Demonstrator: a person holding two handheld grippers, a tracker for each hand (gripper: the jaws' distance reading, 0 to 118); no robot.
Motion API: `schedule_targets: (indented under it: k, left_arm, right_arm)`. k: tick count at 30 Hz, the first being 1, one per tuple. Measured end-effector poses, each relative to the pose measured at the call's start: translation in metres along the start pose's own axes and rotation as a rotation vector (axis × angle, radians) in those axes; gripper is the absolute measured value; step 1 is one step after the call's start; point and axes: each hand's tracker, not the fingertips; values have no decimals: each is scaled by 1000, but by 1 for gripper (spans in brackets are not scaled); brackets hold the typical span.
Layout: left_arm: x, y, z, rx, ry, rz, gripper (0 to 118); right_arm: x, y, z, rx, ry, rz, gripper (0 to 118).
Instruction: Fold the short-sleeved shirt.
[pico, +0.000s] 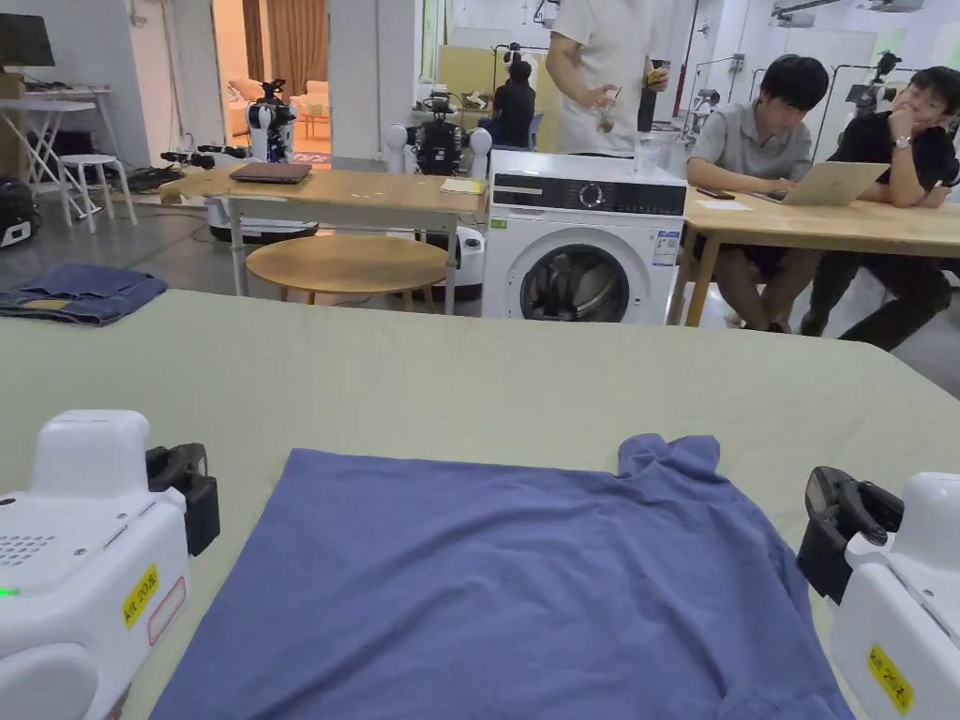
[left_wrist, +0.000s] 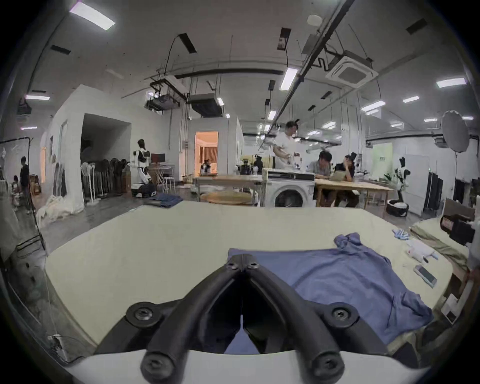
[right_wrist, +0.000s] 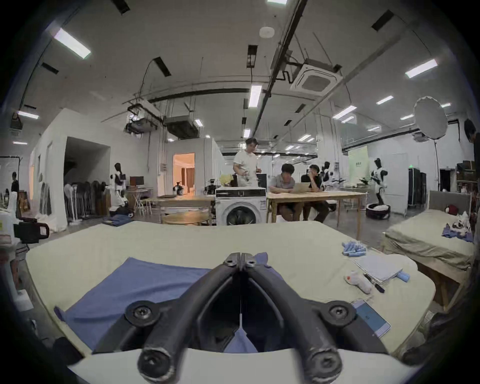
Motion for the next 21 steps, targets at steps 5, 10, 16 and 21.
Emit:
schedule_targets:
  k: [5,10,16,21]
  left_arm:
    - [-28,-16,-25,-266,-64,62,93]
    - [-51,-60,-31,-489,-52,2,110]
    - [-73,-106,-17,-599,-48,34,106]
    - [-73,-130,-28,-672,-69,55,73]
  right_arm:
    - [-4,-7,-2,-45,25,15,0]
    - [-4,-19,-4,-86,40,22,0]
    - [-8,-34,-6,-139,57,31,0]
    - [-11,-42,-7,-170,70,24,0]
